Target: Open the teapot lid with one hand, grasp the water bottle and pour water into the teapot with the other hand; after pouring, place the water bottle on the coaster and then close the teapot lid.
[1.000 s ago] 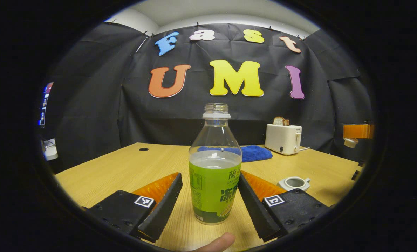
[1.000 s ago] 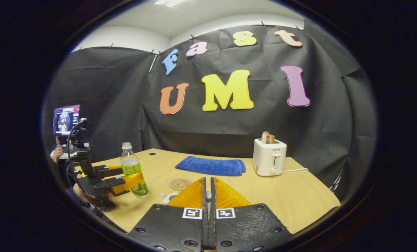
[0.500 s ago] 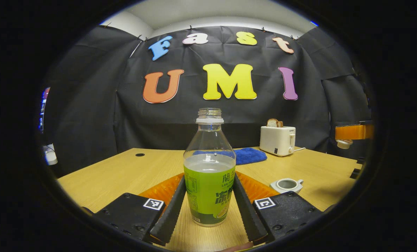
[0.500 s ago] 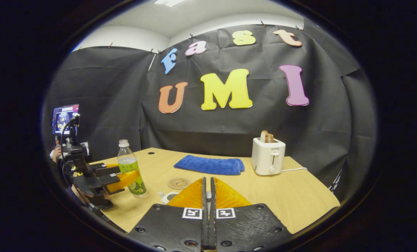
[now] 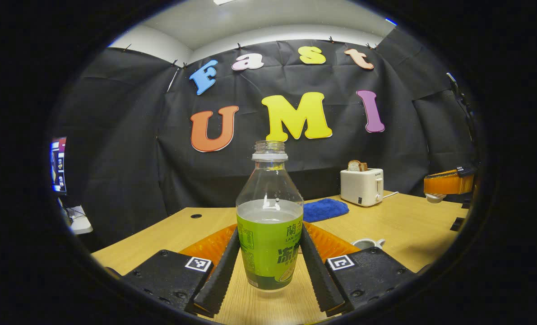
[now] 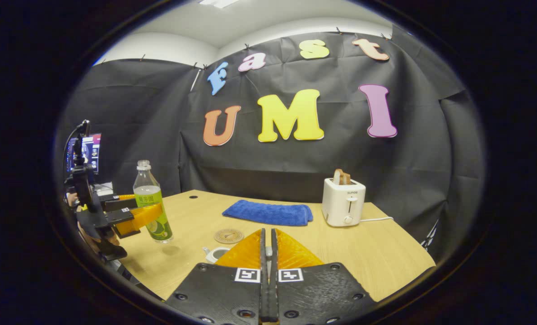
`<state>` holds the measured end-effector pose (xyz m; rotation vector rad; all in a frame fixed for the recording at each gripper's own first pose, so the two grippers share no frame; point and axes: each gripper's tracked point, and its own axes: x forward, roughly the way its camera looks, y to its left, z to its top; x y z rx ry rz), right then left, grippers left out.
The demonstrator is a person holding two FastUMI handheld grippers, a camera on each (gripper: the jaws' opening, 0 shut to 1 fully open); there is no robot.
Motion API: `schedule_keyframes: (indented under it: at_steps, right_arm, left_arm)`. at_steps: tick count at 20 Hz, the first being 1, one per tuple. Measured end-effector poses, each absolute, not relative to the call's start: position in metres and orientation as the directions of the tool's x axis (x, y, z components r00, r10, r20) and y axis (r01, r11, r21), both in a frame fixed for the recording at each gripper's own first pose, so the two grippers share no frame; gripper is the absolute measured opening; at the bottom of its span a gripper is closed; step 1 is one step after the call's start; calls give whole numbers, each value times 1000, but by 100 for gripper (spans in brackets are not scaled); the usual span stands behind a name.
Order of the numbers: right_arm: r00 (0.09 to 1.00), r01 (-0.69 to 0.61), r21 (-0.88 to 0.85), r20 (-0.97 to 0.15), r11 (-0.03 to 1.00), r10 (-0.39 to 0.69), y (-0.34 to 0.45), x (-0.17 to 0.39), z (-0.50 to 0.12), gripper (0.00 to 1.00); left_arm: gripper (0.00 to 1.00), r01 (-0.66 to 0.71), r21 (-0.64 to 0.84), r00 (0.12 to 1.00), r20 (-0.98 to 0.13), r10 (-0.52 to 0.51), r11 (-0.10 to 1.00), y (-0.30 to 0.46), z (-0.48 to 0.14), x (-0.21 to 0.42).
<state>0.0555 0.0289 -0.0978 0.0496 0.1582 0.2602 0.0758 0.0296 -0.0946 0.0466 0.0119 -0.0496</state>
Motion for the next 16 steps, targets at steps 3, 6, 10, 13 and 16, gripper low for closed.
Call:
schedule_keyframes:
  at_steps: [3, 6, 10, 13, 16]
  right_arm:
    - [955, -245, 68, -158, 967, 252, 27, 57, -100, 0]
    - [957, -237, 56, -161, 970, 243, 23, 57, -101, 0]
    - [959, -215, 53, -175, 975, 222, 15, 59, -104, 0]
    - [961, -205, 50, -177, 978, 211, 8, 63, -105, 0]
    - [960, -191, 66, -195, 979, 200, 0, 68, -111, 0]
  left_arm:
    - [77, 38, 91, 999, -16, -36, 995, 31, -93, 72]
    - [77, 17, 168, 999, -34, -12, 986, 35, -99, 74]
    - [77, 42, 324, 994, -113, -6, 945, 35, -116, 82]
    - [77, 56, 475, 990, -139, 12, 878, 41, -117, 90]
    - [77, 76, 564, 987, -161, 19, 822, 42, -117, 93]
